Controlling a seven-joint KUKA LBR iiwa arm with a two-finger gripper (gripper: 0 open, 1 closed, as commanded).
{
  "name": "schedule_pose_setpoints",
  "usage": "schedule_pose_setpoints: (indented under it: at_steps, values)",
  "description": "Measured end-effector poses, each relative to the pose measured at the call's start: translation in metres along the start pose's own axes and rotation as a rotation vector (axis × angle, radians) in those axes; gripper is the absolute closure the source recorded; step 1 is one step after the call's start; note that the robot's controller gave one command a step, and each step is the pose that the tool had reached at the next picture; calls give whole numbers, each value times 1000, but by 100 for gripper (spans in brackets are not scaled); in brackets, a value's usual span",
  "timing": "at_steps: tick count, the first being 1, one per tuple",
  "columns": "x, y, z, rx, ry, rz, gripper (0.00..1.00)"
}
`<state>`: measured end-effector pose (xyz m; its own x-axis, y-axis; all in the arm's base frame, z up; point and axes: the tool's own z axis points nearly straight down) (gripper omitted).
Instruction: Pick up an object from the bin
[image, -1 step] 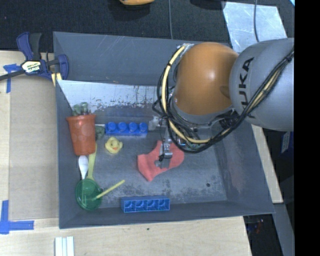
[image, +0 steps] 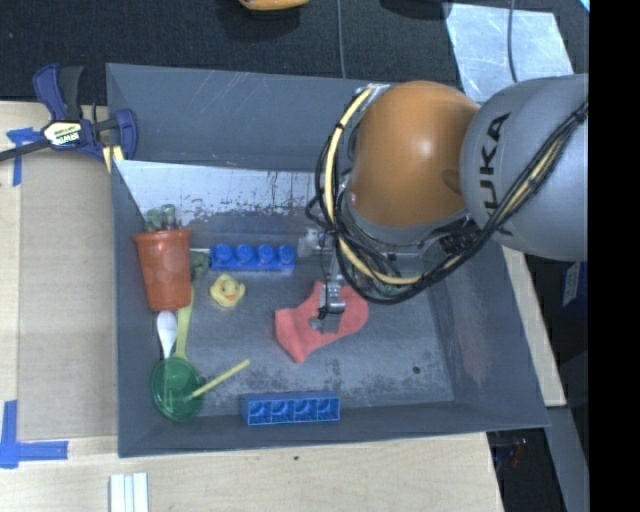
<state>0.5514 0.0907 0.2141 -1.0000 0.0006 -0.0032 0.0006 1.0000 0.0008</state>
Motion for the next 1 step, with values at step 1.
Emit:
schedule_pose_setpoints:
  at_steps: [1]
  values:
    - [4,-25,67,-1,-5,52,0]
